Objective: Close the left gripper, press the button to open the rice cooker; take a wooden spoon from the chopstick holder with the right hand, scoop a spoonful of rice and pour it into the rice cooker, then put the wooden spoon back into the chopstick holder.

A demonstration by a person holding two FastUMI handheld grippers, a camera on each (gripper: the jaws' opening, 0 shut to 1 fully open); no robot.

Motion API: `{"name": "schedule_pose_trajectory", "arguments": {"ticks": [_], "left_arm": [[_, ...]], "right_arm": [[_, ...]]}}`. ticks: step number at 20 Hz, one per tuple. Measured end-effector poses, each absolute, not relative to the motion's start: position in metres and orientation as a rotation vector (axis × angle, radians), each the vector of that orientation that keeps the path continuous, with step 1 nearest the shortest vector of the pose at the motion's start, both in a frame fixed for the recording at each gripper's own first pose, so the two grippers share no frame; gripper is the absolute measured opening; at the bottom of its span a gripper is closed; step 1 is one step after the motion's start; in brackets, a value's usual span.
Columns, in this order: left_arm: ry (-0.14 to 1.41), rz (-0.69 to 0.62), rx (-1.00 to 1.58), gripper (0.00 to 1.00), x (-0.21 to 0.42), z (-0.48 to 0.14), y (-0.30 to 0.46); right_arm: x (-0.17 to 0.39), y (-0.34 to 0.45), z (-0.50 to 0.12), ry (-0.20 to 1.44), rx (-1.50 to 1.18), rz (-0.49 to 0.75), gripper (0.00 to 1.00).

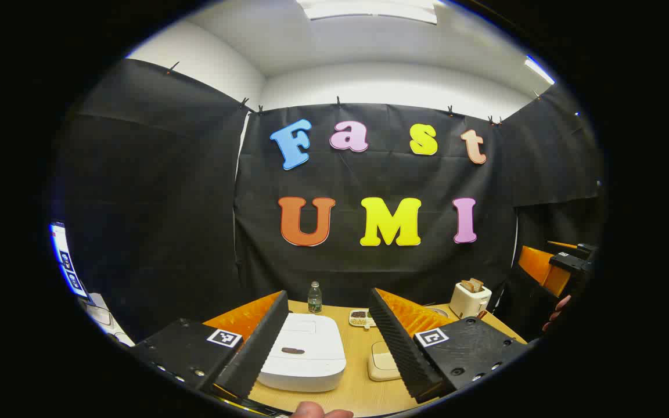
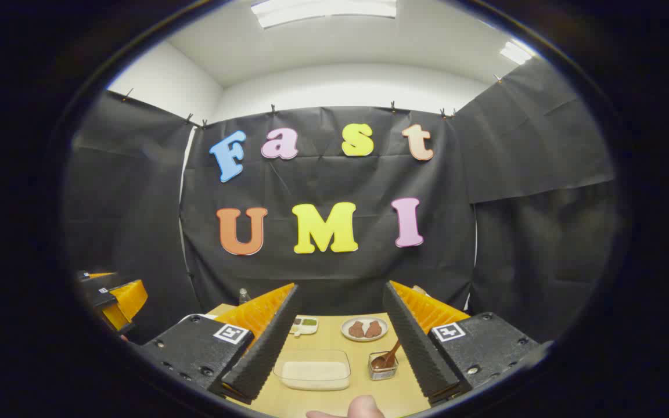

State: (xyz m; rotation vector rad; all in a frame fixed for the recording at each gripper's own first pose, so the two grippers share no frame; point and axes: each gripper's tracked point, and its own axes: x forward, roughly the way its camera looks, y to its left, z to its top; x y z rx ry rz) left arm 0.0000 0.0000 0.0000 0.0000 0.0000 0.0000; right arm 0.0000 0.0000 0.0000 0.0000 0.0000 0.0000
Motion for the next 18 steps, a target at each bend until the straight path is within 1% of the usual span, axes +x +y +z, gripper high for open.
{"name": "schedule_pose_trajectory", "arguments": {"ticks": [1, 2, 11, 18], "left_arm": [[0.003, 0.000, 0.000, 0.93, 0.000, -0.002, 0.000], [0.004, 0.002, 0.002, 0.93, -0.001, -0.001, 0.000], [0.019, 0.006, 0.026, 0.93, 0.003, -0.005, -0.005], [0.037, 0.024, 0.019, 0.93, 0.006, -0.007, -0.002]], "right_arm": [[0.000, 0.001, -0.001, 0.003, 0.001, 0.001, 0.93], [0.000, 0.000, -0.003, 0.010, 0.002, 0.000, 0.99], [0.005, -0.014, -0.005, 0.015, 0.009, -0.016, 1.00], [0.013, -0.010, 0.000, 0.012, 0.008, 0.005, 1.00]]}}
